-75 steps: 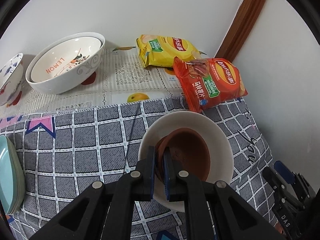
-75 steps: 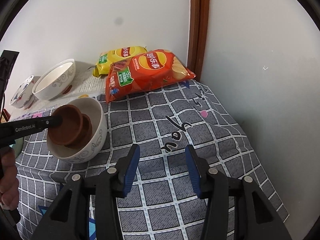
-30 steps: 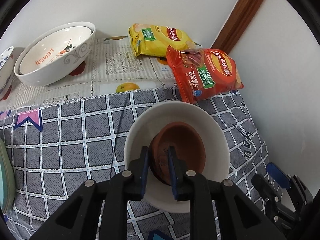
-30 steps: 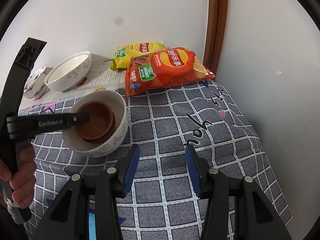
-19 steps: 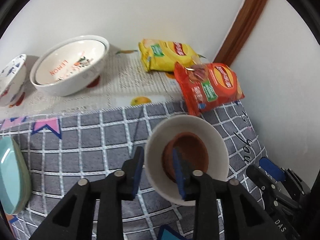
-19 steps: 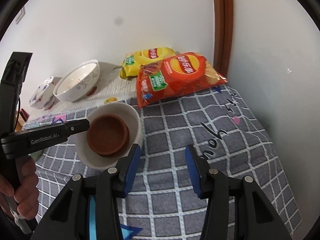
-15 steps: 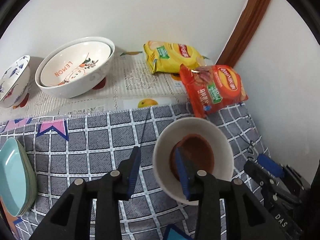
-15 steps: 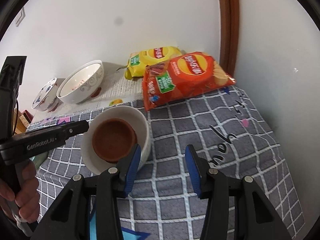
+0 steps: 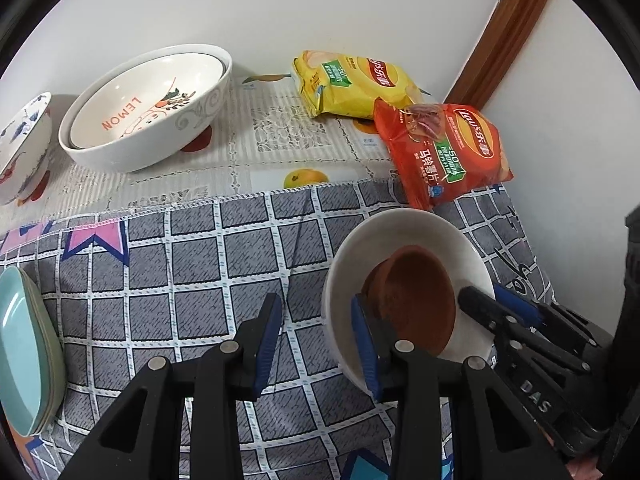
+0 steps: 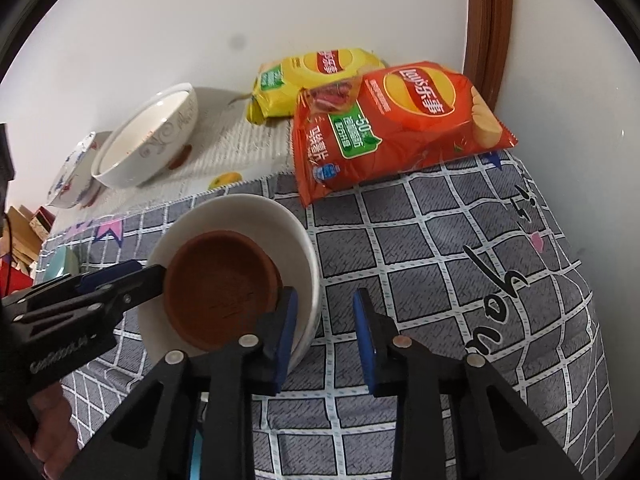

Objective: Organize plates and bowls
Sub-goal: 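Lift the white bowl and carry it toward the teal plate stack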

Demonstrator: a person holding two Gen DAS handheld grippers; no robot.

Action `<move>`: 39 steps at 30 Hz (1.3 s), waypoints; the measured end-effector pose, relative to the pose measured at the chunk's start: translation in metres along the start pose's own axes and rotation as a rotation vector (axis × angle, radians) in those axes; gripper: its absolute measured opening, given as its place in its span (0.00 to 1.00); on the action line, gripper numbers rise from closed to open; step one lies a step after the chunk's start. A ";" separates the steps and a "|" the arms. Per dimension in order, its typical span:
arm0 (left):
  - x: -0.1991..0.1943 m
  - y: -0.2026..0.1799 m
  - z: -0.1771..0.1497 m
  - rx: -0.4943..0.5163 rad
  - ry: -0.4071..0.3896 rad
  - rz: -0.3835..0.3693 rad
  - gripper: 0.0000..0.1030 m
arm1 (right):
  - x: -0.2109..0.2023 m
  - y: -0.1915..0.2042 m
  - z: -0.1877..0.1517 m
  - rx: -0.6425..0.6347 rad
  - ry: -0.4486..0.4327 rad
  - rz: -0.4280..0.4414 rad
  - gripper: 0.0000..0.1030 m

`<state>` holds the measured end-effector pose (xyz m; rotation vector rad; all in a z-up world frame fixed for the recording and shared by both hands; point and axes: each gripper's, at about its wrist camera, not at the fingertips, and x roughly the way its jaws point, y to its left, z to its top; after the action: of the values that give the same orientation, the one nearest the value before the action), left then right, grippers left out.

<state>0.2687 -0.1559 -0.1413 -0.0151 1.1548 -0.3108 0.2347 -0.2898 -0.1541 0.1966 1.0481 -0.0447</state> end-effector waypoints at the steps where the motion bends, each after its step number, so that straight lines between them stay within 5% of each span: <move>1: 0.001 0.000 0.000 0.004 0.003 0.002 0.33 | 0.003 0.000 0.000 0.001 0.007 -0.005 0.26; 24: 0.030 0.001 0.000 0.011 0.034 0.042 0.30 | 0.022 -0.004 0.006 0.020 0.030 -0.032 0.26; 39: 0.029 -0.008 -0.002 0.026 0.018 0.002 0.12 | 0.027 0.002 0.005 -0.007 0.034 0.001 0.15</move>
<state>0.2756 -0.1703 -0.1671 0.0117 1.1680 -0.3251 0.2531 -0.2876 -0.1748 0.1921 1.0815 -0.0375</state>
